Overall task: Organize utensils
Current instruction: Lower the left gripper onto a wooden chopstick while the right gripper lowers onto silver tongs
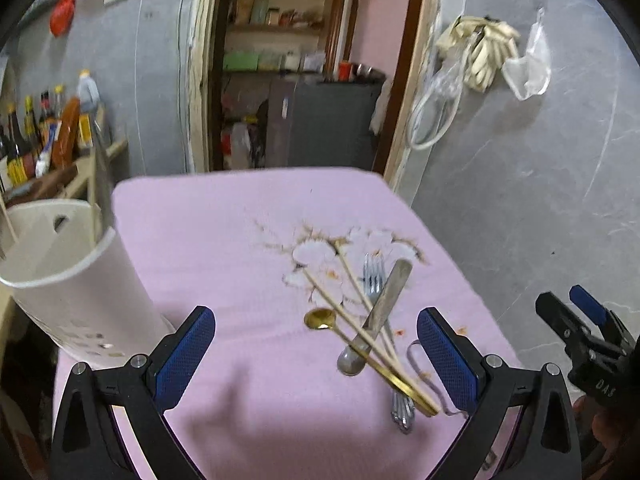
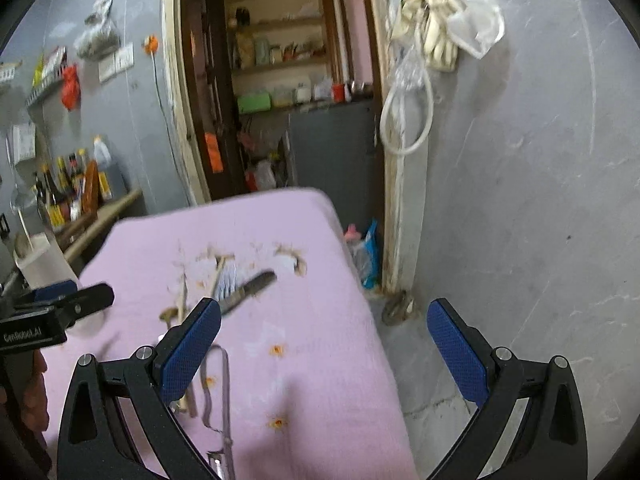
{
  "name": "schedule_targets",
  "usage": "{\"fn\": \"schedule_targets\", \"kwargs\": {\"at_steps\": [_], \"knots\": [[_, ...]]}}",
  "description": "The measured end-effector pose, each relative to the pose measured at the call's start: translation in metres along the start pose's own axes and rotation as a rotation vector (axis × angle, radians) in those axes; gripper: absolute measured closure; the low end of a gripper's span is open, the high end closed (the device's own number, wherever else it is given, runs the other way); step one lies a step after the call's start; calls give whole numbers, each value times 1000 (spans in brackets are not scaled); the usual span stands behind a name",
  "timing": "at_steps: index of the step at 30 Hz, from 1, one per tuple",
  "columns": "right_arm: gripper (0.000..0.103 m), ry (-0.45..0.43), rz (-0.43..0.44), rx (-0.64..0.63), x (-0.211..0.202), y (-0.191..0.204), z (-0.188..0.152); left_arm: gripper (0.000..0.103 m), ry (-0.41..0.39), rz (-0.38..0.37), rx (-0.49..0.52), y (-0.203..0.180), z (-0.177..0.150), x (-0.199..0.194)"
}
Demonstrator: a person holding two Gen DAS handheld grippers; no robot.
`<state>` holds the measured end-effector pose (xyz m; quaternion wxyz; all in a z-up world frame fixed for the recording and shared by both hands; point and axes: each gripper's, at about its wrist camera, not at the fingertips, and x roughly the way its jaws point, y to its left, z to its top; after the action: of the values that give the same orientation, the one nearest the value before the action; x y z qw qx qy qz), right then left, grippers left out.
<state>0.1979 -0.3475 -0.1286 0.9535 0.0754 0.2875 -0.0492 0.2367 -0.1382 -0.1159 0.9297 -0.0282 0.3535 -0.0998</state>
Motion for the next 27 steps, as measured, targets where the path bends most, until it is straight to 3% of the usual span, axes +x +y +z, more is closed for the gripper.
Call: {"fn": "schedule_targets", "kwargs": {"at_steps": [6, 8, 9, 16, 23, 27], "knots": [[4, 107, 67, -45, 29, 17, -14, 20, 81, 4, -29, 6, -3, 32], [24, 133, 97, -58, 35, 25, -17, 24, 94, -6, -45, 8, -1, 42], [28, 142, 100, -63, 37, 27, -18, 28, 99, -14, -50, 9, 1, 46], [43, 207, 173, -121, 48, 52, -29, 44, 132, -31, -43, 9, 4, 73], [56, 268, 187, -206, 49, 70, -38, 51, 167, -63, -69, 14, 1, 83], [60, 295, 143, -246, 53, 75, -39, 51, 173, -66, -90, 18, 1, 85]]}}
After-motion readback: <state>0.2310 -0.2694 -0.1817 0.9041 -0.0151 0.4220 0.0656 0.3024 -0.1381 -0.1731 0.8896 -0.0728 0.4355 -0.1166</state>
